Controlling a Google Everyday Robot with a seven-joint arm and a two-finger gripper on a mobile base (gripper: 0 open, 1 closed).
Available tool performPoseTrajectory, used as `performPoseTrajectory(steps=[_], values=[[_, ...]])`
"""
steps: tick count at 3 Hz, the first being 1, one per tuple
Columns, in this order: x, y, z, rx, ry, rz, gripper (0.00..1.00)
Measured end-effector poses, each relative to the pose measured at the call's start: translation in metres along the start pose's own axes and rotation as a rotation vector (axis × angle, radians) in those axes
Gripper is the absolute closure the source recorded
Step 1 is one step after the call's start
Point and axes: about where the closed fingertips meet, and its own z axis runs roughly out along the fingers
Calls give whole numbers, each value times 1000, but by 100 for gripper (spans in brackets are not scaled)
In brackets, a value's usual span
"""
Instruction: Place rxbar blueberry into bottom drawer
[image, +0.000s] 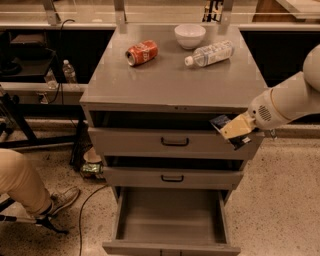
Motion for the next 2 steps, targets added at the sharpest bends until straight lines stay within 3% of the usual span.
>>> performPoseTrajectory(steps=[2], values=[[79,50,79,-220,34,45,100]])
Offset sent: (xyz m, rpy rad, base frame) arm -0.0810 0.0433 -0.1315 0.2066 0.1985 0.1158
